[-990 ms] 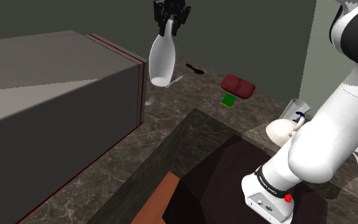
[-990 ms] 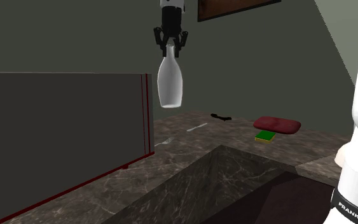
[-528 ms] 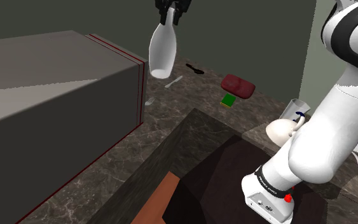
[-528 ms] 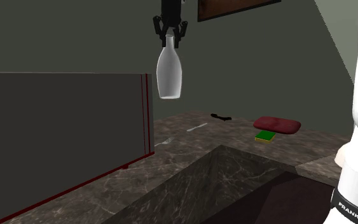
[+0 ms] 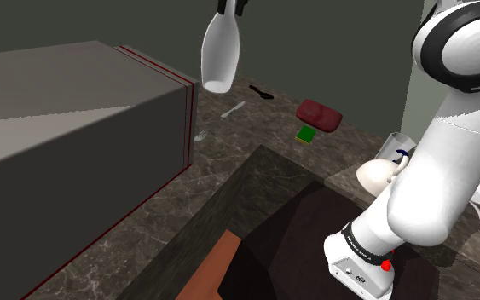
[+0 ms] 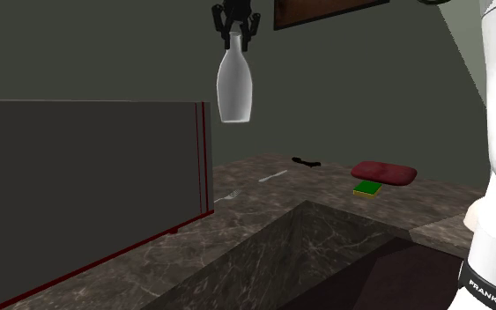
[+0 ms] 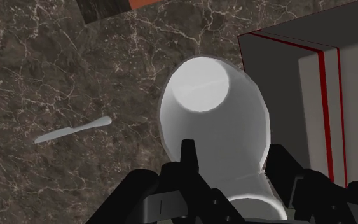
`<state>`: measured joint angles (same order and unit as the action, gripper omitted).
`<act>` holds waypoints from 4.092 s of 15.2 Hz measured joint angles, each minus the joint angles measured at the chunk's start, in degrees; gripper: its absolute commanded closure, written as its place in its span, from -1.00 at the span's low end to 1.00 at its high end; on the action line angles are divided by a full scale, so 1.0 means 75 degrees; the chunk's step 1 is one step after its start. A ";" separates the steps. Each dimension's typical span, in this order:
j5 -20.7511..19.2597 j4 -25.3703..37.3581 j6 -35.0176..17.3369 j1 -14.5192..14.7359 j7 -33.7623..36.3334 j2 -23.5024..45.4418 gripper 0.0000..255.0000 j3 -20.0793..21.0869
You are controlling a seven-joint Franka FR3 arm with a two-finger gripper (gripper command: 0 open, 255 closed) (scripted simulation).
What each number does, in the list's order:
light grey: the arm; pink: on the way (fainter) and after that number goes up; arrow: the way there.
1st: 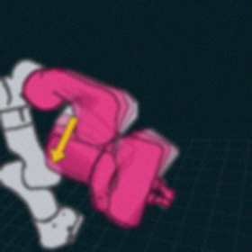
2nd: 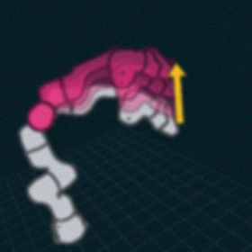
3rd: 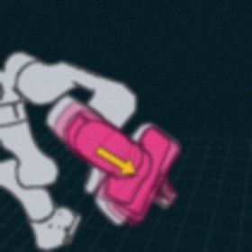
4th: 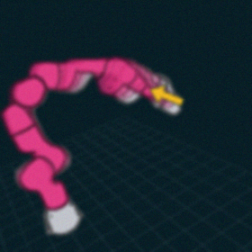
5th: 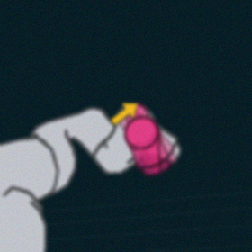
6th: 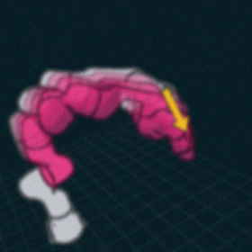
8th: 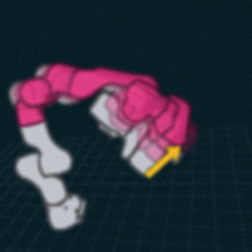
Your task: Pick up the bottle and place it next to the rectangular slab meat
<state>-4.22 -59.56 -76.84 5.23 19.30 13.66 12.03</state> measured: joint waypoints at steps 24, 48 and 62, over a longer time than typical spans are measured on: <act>0.0637 -0.2388 0.0004 -0.1941 -0.3079 -0.2444 1.00 -0.1372; 0.0985 -0.1492 0.0324 -0.4070 -0.7907 -0.1721 1.00 -0.4182; 0.1851 0.2337 0.1540 -0.7396 -0.9969 0.1114 1.00 -0.3434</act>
<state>9.66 -42.03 -65.29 -50.23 -55.47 22.01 -13.72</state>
